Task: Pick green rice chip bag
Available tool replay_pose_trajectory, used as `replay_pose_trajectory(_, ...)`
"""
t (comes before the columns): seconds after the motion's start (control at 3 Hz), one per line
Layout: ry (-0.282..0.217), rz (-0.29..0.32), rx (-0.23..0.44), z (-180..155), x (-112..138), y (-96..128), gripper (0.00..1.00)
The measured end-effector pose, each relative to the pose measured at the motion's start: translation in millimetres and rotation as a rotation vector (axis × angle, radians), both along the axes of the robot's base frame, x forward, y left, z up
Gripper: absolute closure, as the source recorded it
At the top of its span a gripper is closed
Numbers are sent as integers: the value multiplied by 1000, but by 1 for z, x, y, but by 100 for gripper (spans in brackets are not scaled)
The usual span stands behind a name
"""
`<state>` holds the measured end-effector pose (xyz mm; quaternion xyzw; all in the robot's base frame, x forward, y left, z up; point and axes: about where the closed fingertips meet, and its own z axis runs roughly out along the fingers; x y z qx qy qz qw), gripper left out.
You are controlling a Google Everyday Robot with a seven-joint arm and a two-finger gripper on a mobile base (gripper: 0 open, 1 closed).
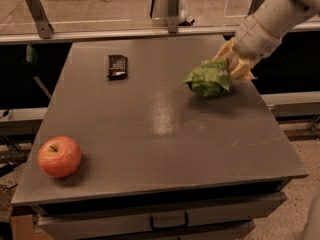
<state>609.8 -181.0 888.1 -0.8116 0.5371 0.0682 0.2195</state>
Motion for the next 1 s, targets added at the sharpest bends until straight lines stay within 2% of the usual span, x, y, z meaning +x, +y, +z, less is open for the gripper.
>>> replay_pose_trajectory(0.33,-68,-76,168,75,-13,21,100)
replay_pose_trajectory(0.67,-118,-132,288,125,-24,32,100)
replay_pose_trajectory(1.0,-117,-136,301,129,-25,35,100)
